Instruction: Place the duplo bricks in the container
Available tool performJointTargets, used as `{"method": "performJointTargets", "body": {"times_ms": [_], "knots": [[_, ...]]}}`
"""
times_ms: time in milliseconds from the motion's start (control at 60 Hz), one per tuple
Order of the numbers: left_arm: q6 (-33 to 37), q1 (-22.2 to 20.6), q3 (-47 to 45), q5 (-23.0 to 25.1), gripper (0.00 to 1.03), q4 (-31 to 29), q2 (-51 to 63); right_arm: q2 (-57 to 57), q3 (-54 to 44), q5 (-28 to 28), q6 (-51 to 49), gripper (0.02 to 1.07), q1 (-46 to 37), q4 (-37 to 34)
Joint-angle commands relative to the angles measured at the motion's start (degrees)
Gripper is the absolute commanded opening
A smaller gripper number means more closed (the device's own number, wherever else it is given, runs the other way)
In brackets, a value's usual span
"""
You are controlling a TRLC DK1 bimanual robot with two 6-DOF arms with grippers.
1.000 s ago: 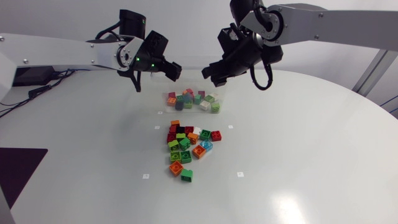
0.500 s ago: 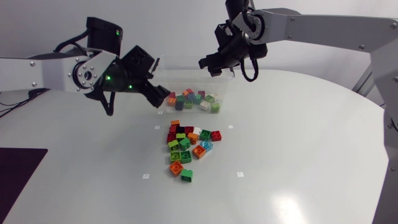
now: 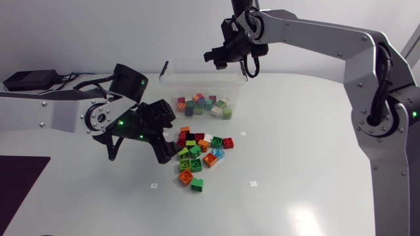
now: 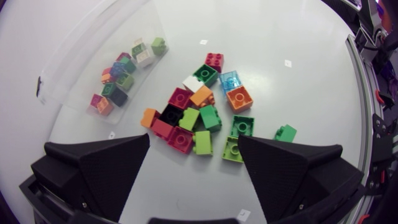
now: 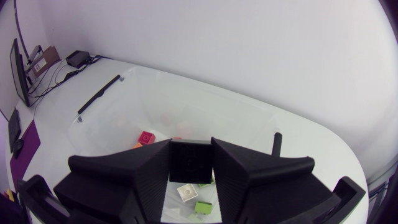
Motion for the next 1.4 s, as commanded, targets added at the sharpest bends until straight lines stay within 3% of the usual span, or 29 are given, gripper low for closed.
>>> {"method": "performJointTargets", "body": {"times_ms": [0,67,133,217,267,733,1133,1283,1383], "knots": [[1.25,-1.22,-1.31,0.76,0.99,-2.70,-0.79,2.85,4.01,0.02,0.80,0.35,-0.40,-0.56],[1.07,-2.10,-1.49,0.76,0.99,-4.28,-0.53,4.43,6.64,0.02,0.80,0.35,-0.22,-1.35],[0.63,-2.53,-1.75,0.76,0.98,-5.07,-0.17,4.96,7.61,0.10,0.80,0.44,-0.13,-1.44],[0.37,-3.15,-1.75,0.67,0.98,-6.83,1.67,4.87,8.14,0.37,0.89,0.89,0.13,-2.40],[0.20,-3.41,-1.66,0.67,0.98,-7.35,2.64,4.25,7.79,0.54,0.98,0.97,0.22,-3.46],[-9.12,-7.72,-0.17,-4.34,0.96,-9.64,11.16,-13.50,-15.59,2.21,1.85,0.99,1.62,-1.79],[-13.78,-9.21,2.73,-5.04,0.91,-9.64,13.27,-29.94,-39.59,2.21,1.06,0.99,2.59,1.29],[-14.13,-10.01,3.26,-4.96,0.80,-9.64,14.24,-36.88,-50.04,1.69,-0.61,0.99,4.26,2.34],[-14.13,-10.45,3.35,-4.96,0.66,-9.46,15.47,-40.31,-55.49,1.42,-1.40,0.99,4.35,2.25]]}}
